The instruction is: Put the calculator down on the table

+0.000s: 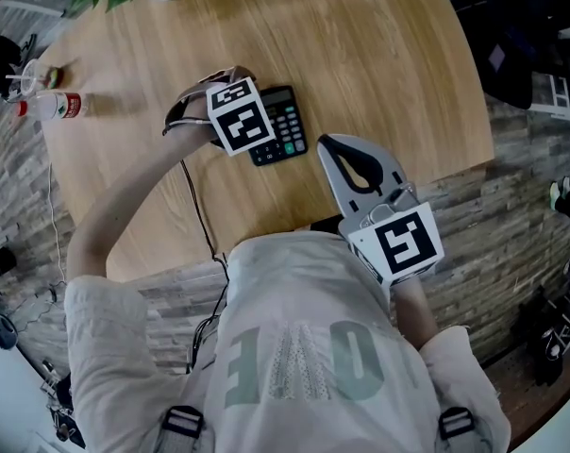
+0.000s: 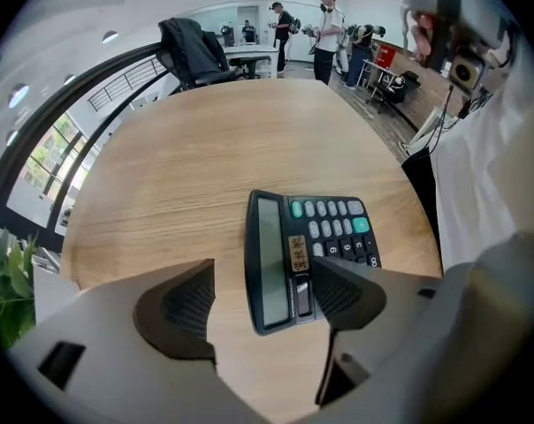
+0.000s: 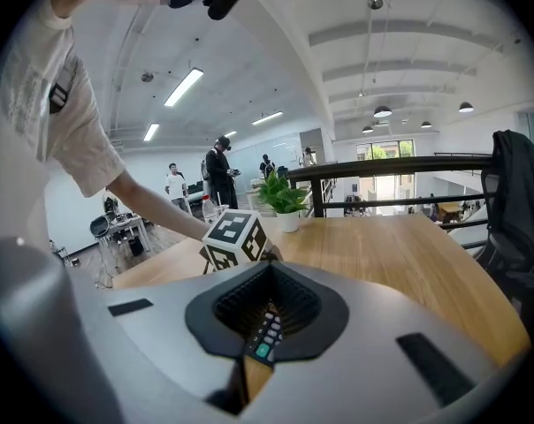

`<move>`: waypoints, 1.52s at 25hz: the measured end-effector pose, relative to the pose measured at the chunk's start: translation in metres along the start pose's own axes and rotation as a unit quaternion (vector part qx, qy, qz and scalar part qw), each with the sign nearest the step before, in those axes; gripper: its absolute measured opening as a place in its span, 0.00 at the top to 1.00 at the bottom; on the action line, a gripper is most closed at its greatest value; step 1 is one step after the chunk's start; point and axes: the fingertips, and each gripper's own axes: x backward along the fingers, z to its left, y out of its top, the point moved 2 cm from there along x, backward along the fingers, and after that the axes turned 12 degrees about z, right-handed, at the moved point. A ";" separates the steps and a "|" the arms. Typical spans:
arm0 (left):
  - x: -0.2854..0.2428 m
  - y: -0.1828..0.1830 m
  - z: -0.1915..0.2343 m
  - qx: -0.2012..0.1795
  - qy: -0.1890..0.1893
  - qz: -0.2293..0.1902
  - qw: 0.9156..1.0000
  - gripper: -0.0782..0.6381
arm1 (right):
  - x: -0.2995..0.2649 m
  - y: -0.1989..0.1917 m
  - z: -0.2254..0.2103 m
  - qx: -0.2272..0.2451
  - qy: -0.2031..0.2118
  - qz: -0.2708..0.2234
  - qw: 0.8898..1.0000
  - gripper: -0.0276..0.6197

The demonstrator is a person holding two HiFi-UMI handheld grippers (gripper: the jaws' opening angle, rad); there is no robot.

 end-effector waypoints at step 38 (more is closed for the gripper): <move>0.403 -0.039 -0.006 0.307 0.546 -0.391 0.675 0.48 | 0.096 0.157 0.014 0.139 -0.105 -0.248 0.953 0.93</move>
